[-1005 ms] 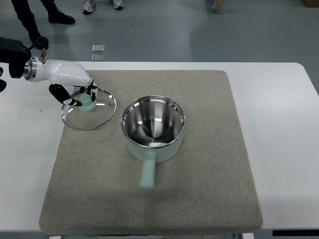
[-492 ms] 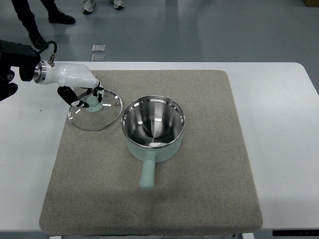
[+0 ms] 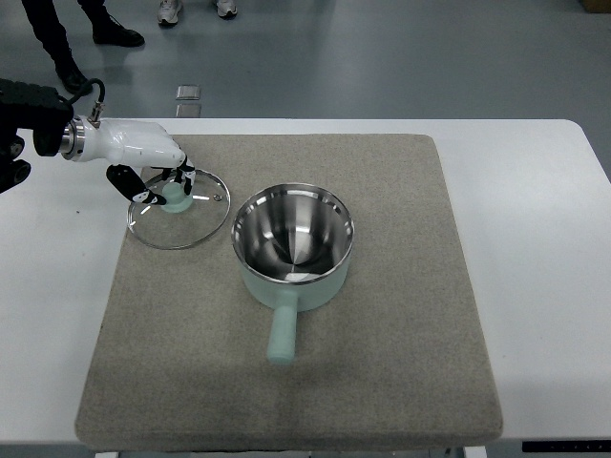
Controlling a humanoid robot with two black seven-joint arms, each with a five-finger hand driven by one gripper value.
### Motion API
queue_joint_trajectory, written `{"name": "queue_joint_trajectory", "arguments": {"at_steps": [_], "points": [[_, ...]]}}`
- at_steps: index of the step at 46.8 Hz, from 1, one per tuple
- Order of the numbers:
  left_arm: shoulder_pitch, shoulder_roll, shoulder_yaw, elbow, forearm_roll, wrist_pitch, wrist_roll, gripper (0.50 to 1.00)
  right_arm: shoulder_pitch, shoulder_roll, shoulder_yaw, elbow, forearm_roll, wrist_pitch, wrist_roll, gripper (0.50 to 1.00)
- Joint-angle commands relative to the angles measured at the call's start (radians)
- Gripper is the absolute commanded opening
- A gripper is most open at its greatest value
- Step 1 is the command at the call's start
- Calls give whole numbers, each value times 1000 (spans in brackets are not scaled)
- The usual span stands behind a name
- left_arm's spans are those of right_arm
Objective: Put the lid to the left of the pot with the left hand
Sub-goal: 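Release the knob and lift the left hand away from the lid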
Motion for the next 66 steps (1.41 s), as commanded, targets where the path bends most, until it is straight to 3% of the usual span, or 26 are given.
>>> {"name": "queue_joint_trajectory", "arguments": {"at_steps": [1, 9, 29, 30, 32, 33, 43, 57, 58, 60, 66], "points": [[5, 4, 6, -3, 5, 22, 0, 544, 0, 0, -1, 0, 0, 0, 0, 924], [6, 7, 7, -5, 2, 34, 0, 666, 0, 0, -1, 0, 0, 0, 0, 924], [8, 8, 6, -8, -3, 34, 0, 701, 0, 0, -1, 0, 0, 0, 0, 924], [8, 8, 3, -9, -3, 34, 0, 709, 0, 0, -1, 0, 0, 0, 0, 924], [6, 11, -3, -11, -3, 36, 0, 809, 0, 0, -1, 0, 0, 0, 0, 924], [6, 13, -7, -12, -6, 37, 0, 829, 0, 0, -1, 0, 0, 0, 0, 924], [-18, 14, -13, -14, -111, 44, 0, 878, 0, 0, -1, 0, 0, 0, 0, 924], [-18, 1, -259, -8, -223, 45, 0, 887, 0, 0, -1, 0, 0, 0, 0, 924], [-15, -1, -282, -6, -243, 45, 0, 898, 0, 0, -1, 0, 0, 0, 0, 924], [-9, -3, -328, -6, -298, 45, 0, 983, 0, 0, 1, 0, 0, 0, 0, 924], [-7, -3, -382, -2, -542, 47, 0, 992, 0, 0, 1, 0, 0, 0, 0, 924]]}}
